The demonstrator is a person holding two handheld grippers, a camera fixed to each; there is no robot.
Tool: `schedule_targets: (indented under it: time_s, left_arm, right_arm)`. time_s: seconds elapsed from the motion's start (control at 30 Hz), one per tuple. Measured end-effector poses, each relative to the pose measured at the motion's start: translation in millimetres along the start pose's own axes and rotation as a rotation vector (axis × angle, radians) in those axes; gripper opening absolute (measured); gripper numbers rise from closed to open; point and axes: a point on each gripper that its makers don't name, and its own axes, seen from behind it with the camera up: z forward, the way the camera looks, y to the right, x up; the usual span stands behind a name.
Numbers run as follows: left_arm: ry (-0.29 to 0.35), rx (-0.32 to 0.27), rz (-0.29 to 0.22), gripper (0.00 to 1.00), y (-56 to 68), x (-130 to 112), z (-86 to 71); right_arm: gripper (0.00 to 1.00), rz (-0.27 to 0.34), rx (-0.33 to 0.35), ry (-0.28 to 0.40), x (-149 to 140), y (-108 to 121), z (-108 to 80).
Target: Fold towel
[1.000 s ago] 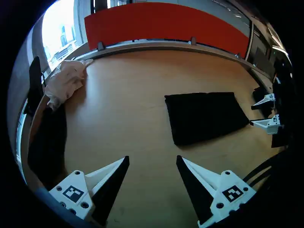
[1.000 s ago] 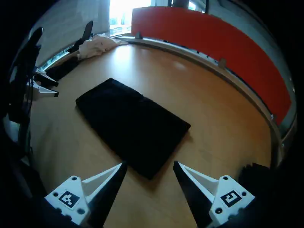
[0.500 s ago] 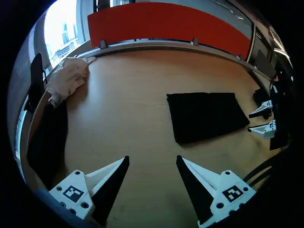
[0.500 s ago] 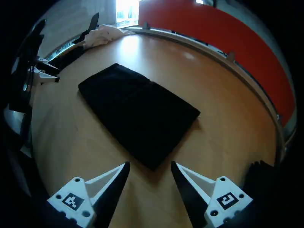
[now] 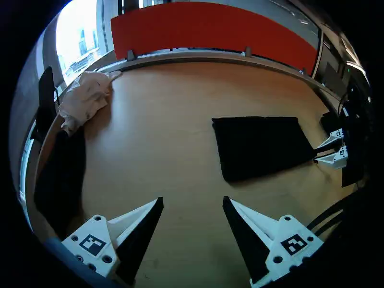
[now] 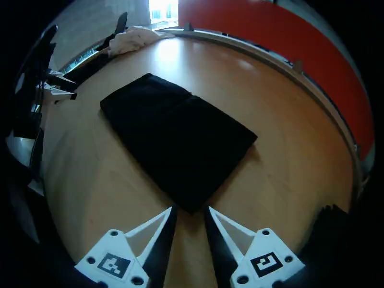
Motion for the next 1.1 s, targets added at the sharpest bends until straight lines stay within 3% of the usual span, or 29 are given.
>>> schedule_targets:
  time_s: [0.47, 0.8, 1.1]
  left_arm:
    - [-0.005, 0.002, -0.001, 0.92, -1.9, -0.7, 2.6]
    - [-0.009, 0.002, -0.003, 0.92, -2.1, -1.2, 2.7]
    - [-0.001, 0.004, -0.004, 0.92, -2.3, 3.5, 2.8]
  right_arm:
    - [0.05, -0.009, 0.002, 0.007, 3.0, 1.4, 0.0]
    - [0.05, -0.009, -0.02, 0.045, 17.6, 4.2, -7.1]
    - [0.05, -0.04, -0.075, 0.142, 62.0, 13.6, -34.0]
